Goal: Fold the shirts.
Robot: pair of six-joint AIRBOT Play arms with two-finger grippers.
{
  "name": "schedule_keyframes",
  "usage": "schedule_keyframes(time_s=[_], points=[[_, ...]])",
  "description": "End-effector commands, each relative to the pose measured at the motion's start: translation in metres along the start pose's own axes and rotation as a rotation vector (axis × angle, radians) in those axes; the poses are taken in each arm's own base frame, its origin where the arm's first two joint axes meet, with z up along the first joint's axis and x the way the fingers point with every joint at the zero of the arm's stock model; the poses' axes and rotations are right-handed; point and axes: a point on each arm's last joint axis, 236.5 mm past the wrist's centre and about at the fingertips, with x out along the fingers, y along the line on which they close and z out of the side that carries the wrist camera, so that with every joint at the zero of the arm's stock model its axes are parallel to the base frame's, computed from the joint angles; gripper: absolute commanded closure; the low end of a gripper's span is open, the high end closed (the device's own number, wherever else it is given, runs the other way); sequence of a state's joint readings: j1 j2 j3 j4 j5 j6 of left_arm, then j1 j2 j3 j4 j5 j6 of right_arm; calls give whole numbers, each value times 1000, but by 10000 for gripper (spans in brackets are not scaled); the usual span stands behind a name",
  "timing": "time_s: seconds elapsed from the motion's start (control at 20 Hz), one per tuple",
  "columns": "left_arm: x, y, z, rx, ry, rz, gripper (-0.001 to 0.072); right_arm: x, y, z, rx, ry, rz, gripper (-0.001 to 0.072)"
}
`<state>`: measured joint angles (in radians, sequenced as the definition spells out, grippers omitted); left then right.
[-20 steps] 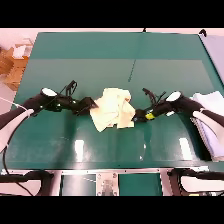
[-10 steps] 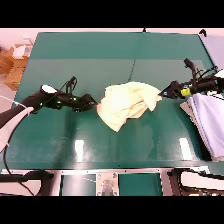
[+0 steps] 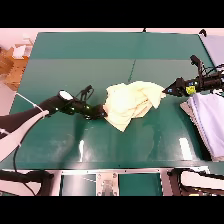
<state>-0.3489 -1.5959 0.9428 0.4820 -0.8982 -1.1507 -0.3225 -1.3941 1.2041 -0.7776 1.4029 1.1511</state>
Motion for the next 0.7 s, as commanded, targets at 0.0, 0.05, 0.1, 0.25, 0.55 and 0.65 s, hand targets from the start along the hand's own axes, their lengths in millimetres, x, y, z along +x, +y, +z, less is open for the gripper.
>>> schedule_keyframes(time_s=[0.0,0.05,0.1,0.25,0.55,0.65], points=[[18,12,0,-1,-10,42,359,-1,0,0,-1,-1,0,699],[17,14,10,-2,-50,53,560,-1,0,0,-1,-1,0,699],[16,17,22,-11,-101,66,679,-1,0,0,-1,-1,0,699],[8,5,46,-34,-186,46,682,-3,-1,2,-7,-7,-2,700],[-202,-60,126,281,-581,208,682,-112,-1,60,-4,-237,-61,700],[-301,-100,133,389,-781,265,682,-154,36,80,-79,-336,-22,700]])
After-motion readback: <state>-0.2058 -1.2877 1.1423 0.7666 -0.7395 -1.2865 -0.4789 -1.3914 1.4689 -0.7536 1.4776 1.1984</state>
